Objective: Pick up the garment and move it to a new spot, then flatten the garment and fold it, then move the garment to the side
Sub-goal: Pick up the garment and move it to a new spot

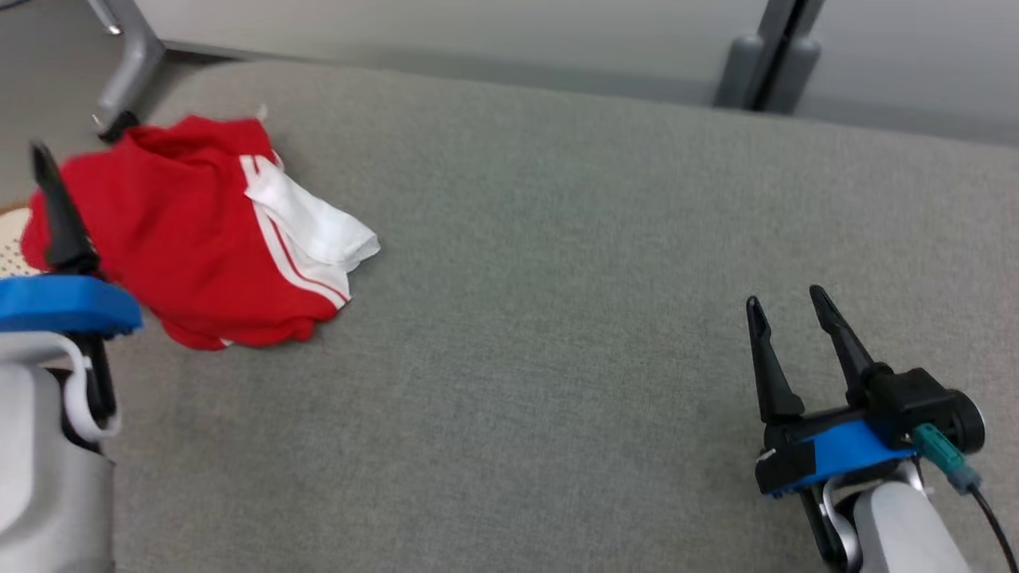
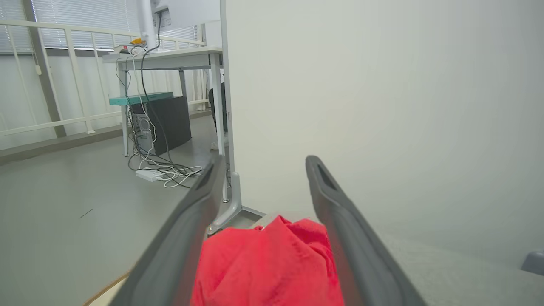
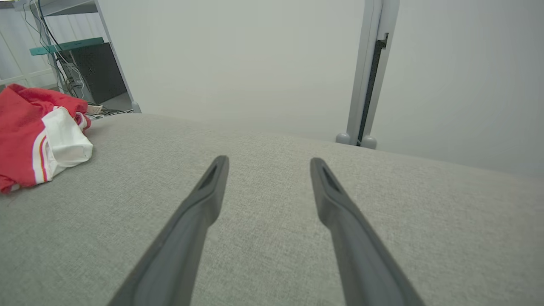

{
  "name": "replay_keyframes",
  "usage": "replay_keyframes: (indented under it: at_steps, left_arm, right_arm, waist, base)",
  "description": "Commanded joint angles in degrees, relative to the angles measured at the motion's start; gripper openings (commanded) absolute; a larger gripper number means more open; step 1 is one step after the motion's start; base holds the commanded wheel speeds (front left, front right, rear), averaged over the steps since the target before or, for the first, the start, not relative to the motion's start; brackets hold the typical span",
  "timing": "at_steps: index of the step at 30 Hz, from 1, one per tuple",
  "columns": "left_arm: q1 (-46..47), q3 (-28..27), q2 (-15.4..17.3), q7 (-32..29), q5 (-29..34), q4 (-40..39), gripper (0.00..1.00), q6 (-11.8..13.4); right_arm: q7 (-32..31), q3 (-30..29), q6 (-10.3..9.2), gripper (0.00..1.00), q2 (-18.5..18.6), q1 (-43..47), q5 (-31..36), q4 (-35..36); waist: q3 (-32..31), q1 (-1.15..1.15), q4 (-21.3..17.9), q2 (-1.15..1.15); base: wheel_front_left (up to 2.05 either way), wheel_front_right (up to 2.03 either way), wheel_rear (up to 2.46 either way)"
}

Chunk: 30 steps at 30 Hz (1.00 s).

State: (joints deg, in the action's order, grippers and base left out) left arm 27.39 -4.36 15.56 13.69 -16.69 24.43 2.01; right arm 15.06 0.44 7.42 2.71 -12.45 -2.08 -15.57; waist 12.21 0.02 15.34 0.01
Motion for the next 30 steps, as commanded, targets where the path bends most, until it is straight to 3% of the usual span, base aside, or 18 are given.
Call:
replay_keyframes:
  at_steps: [1,6,12,19,28,29,30]
  left_arm:
    - [3.8,-0.5,1.8,-0.7,0.0,0.8,1.00,-0.2]
    - [13.1,-2.2,6.3,-2.1,-0.7,3.3,1.00,-0.3]
    - [19.7,-2.9,11.4,-6.7,-1.3,12.7,1.00,-1.7]
    - [22.7,-1.1,12.5,-12.4,-2.0,23.1,1.00,-4.4]
    - [23.9,0.9,9.7,-15.6,-3.7,37.0,1.00,-7.2]
    - [24.0,1.2,9.4,-15.0,-3.7,37.7,0.76,-7.6]
    - [24.2,1.6,9.4,-14.0,-3.4,38.2,0.05,-7.8]
  right_arm:
    - [0.2,-0.3,0.13,1.00,0.3,-1.8,1.3,1.7]
    - [0.1,-1.2,0.12,1.00,0.3,-4.1,3.8,5.7]
    - [-0.7,-1.2,0.12,1.00,0.3,-4.8,5.2,10.4]
    - [-1.5,-1.7,0.12,1.00,0.3,-4.0,5.8,14.0]
    - [-2.3,-1.1,0.12,1.00,0.6,-3.7,5.9,15.6]
    - [-2.3,-1.1,0.12,1.00,0.6,-3.5,5.9,15.6]
    - [-2.2,-1.0,0.12,1.00,0.5,-3.3,5.8,15.5]
  waist:
    - [2.6,-0.02,-0.9,-0.01]
    - [8.4,-0.02,-4.3,-0.01]
    - [13.0,-0.02,-7.4,-0.01]
    - [15.4,-0.02,-8.2,-0.01]
    - [15.8,-0.02,-8.2,-0.01]
    - [15.6,-0.02,-8.1,-0.01]
    - [15.4,-0.02,-8.0,-0.01]
  base:
    - [0.00,0.00,0.00]
    - [0.00,0.00,0.00]
    - [0.00,0.00,0.00]
    - [0.00,0.00,0.00]
    - [0.00,0.00,0.00]
    - [0.00,0.00,0.00]
    - [0.00,0.00,0.00]
